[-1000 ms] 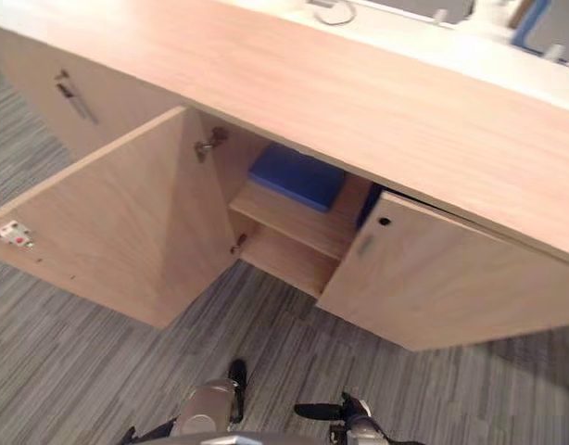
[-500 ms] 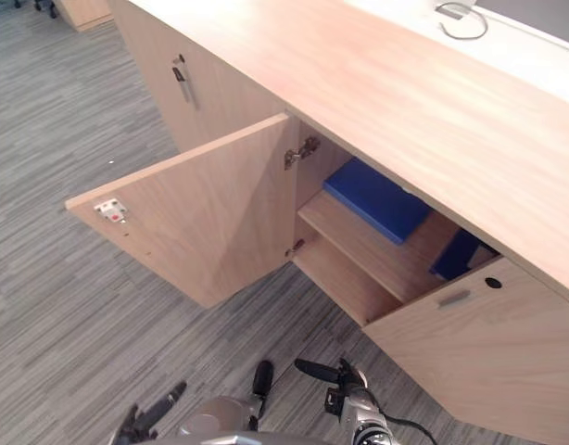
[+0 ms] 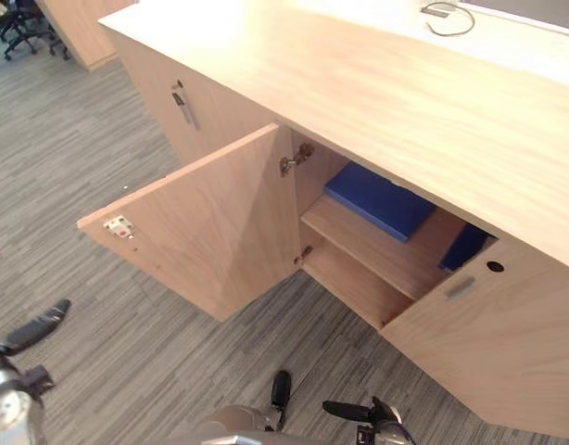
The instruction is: Walk over to the cabinet, pick up the folder, carry it to the office cabinet, place the folder inside the office cabinet, then close the office cabinet door
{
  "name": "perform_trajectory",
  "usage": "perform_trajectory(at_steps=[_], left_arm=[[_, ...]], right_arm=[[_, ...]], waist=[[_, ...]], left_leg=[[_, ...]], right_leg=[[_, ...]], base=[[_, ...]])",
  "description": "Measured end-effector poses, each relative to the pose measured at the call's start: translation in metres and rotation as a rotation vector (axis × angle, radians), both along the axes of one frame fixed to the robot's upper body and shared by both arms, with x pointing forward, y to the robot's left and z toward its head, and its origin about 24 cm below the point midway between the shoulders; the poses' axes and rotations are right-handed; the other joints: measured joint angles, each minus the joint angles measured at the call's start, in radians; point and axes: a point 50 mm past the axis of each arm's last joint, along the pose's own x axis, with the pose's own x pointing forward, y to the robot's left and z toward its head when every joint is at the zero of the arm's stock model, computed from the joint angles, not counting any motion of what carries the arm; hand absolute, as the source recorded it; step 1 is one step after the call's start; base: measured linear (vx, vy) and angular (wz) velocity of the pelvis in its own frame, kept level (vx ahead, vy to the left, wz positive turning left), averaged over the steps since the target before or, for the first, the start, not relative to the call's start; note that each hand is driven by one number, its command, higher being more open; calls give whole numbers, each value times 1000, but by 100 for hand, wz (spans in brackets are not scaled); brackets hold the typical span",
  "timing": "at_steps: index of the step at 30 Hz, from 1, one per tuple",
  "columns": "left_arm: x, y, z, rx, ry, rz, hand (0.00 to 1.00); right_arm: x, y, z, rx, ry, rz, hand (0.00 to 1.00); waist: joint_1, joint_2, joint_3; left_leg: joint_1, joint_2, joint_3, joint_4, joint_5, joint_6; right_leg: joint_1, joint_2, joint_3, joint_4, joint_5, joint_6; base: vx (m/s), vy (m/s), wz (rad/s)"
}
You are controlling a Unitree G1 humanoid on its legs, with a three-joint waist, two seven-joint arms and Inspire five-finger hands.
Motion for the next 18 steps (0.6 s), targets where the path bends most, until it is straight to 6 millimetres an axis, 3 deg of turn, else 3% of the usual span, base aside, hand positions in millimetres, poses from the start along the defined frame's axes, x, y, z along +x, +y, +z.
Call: perform_trajectory(at_steps=[7,11,13,18], left_arm=[[22,16,41,150,-17,-90,100],[45,7,57,154,-24,-365,100],[55,-2,50,32,-55,-535,100],[64,-15,19,-237,-56,-698,100]], right_arm=[[-17,-13,-1,-13,34,-14,100],[-25,-13,-2,-4,54,-13,100],[-25,-13,-3,7,53,-5,100],[-19,-2,-4,40,35,4,100]], waist=[[4,26,-42],[10,26,-49],[8,24,-55],[1,5,-56]], left_leg=[[2,5,9,-4,-4,-12],[2,6,10,-5,-4,-16],[4,7,17,-4,-4,-16],[29,7,26,-6,2,-6]], right_leg=[[1,6,22,-12,-2,-3],[1,7,30,-14,-5,-5],[0,6,43,-16,-5,-5],[29,10,45,-37,-4,-5]], base=[[-61,-11,-6],[-49,-1,-1],[-42,5,-8],[-30,-14,-7]])
